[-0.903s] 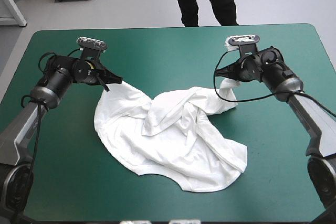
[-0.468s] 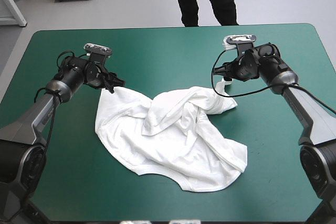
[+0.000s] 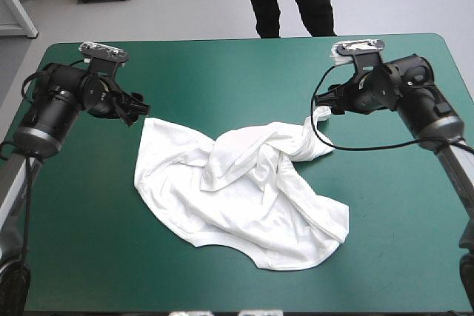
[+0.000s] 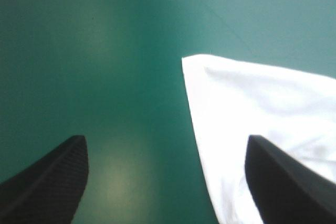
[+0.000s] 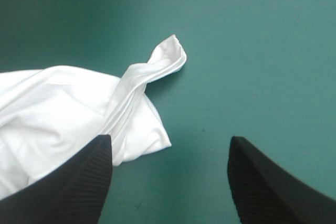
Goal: Fold the cloth
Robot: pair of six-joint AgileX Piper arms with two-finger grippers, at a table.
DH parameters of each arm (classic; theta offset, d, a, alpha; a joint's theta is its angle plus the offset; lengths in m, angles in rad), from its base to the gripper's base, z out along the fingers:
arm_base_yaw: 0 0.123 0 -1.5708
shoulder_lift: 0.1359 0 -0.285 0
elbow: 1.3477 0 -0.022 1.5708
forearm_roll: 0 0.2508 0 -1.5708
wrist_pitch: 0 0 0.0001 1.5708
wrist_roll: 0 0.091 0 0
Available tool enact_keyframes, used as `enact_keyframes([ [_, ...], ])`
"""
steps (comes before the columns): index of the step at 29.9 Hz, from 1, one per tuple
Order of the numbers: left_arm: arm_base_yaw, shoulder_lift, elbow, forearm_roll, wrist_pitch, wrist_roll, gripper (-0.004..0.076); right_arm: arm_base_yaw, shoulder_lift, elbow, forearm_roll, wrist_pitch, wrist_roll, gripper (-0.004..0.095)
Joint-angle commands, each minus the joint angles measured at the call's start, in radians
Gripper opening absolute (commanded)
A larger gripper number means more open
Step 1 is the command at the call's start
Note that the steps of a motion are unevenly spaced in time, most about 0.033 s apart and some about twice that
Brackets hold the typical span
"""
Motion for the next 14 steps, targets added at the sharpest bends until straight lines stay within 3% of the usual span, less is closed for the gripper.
enact_keyframes([
  [1, -0.008, -0.091, -0.028, 0.012, 0.112, -0.019, 0.0564, -0.006, -0.12, -0.037, 0.006, 0.033, -0.019, 0.0604],
  [4, -0.008, -0.101, -0.028, -0.015, 0.233, -0.052, 0.0564, -0.006, -0.17, -0.037, 0.0, 0.059, -0.025, 0.0603],
  [14, -0.008, -0.012, 0.044, -0.081, 0.232, -0.075, 0.0564, -0.006, -0.247, -0.037, -0.023, 0.111, -0.027, 0.0561],
])
